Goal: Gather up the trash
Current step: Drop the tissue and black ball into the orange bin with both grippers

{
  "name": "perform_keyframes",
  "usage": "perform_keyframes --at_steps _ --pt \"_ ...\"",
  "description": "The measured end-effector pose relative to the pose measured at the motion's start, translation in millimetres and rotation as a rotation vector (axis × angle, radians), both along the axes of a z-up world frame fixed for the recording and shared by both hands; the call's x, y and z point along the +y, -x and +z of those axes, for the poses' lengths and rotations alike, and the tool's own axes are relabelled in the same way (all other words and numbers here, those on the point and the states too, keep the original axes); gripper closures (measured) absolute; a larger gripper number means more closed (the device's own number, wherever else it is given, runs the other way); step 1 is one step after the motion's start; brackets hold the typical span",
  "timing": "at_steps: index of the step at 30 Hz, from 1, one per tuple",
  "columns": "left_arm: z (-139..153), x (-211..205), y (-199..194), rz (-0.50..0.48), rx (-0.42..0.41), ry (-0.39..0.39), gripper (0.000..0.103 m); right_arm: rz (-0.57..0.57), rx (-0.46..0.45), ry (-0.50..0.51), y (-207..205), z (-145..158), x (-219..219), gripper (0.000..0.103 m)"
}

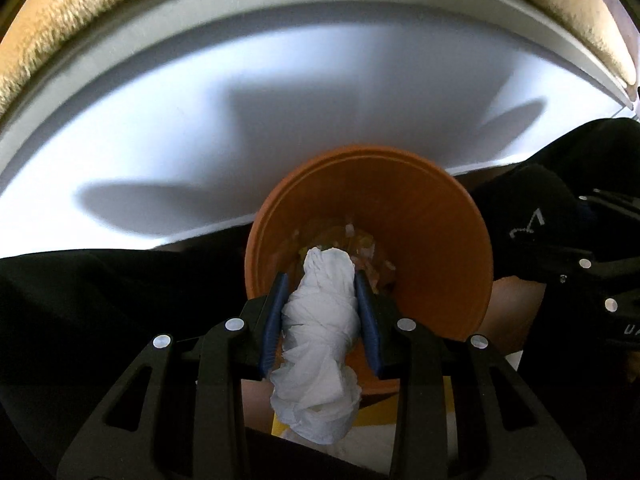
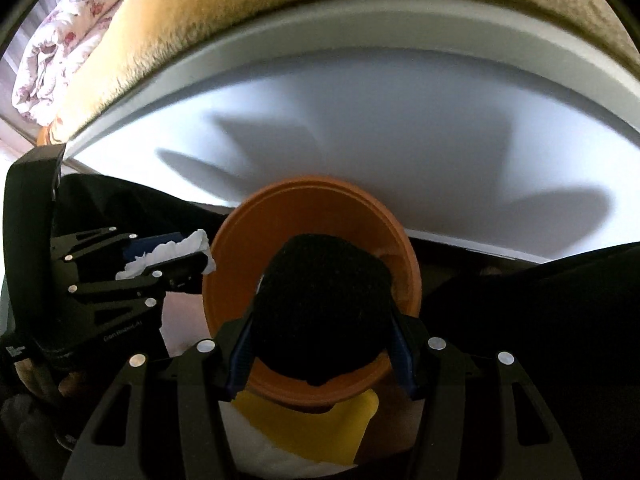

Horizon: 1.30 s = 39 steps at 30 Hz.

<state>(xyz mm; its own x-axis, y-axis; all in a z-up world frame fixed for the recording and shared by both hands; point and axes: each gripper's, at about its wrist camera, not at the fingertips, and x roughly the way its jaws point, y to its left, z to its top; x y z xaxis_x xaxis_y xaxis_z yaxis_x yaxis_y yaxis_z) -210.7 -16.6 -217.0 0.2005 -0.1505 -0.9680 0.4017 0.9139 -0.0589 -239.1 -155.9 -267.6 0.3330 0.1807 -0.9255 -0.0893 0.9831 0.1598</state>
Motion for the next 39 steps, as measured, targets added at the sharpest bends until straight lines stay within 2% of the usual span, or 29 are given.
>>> perform_keyframes --at_steps 7,9,10,11,12,13,19,27,29,34,39 --pt "-9 -1 -4 0.0 0.022 0.002 0.07 0.014 0.014 0.012 0 -3 4 0.047" --pt "-9 -1 -4 -0.004 0.027 0.012 0.069 0.013 0.018 0.011 0 -4 3 0.042" --pt "-9 -1 -4 -0.005 0.027 0.012 0.066 0.012 0.022 0.011 0 -5 3 0.036" --pt "-10 -1 -5 -0.004 0.03 0.006 0.049 0.01 0.023 0.012 0 -5 4 0.028" --pt "-12 -1 -6 0.002 0.032 -0.015 0.027 0.007 0.021 0.014 0 -5 4 0.028" --pt "-12 1 -7 0.009 0.032 -0.025 0.022 0.005 0.017 0.014 0 -4 3 0.028" --pt "-15 8 -10 0.036 0.059 -0.001 0.022 -0.013 0.003 0.007 2 -2 -3 0.028" --pt "-5 9 -7 0.041 0.026 0.034 0.022 -0.025 -0.02 0.001 8 5 -8 0.025" --pt "8 11 -5 0.044 0.007 0.055 0.022 -0.027 -0.031 0.001 9 8 -8 0.024" --pt "62 25 0 0.049 -0.096 0.121 0.022 -0.032 -0.069 -0.01 14 19 -8 0.022" --pt "110 31 -5 0.041 -0.211 0.136 0.022 -0.03 -0.101 -0.017 19 30 -10 0.022"
